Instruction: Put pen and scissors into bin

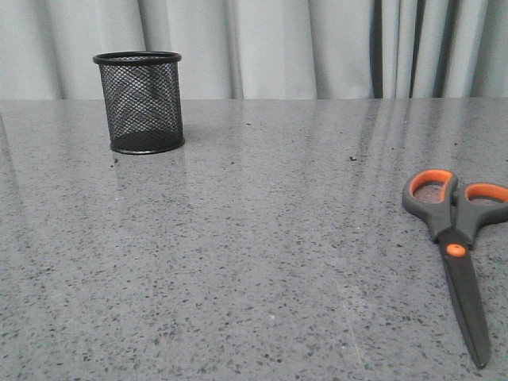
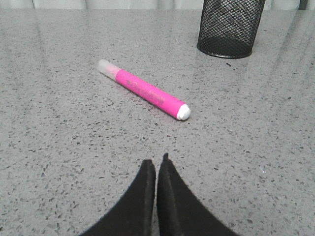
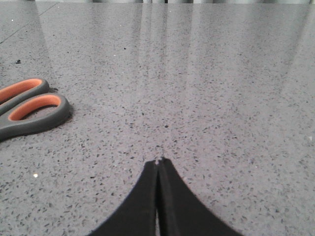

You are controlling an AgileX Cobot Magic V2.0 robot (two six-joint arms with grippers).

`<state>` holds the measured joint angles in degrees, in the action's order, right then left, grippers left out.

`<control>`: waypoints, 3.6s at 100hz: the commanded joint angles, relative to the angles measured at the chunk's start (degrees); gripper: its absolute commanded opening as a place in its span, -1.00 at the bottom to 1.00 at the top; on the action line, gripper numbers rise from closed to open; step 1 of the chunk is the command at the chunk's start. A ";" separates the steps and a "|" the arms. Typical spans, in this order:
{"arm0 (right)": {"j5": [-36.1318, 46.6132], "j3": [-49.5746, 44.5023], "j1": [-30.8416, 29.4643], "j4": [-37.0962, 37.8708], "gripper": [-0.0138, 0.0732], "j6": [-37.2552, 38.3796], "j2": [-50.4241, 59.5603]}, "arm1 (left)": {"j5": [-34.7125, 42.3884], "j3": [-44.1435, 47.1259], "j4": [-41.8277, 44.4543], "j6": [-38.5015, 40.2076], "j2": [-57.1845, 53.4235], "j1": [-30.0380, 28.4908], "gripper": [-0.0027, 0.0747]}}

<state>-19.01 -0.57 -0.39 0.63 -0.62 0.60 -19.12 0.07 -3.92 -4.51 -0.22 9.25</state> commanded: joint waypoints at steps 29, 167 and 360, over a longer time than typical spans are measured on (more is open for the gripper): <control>2.20 -0.87 -0.32 0.09 -0.84 -0.35 1.13 | 2.92 2.56 -0.64 0.05 -1.78 -0.04 -0.98; 32.85 10.66 -0.33 -14.12 -0.84 7.55 -3.38 | 24.37 -3.98 -36.47 -1.84 -0.26 -0.04 -0.38; -9.16 35.86 1.79 -14.03 0.48 7.65 -40.69 | -30.37 -66.34 2.06 30.15 90.17 -6.68 -0.12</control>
<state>-31.26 33.46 1.40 -13.73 7.64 -39.92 -50.63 -65.00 -1.94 25.78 90.45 2.57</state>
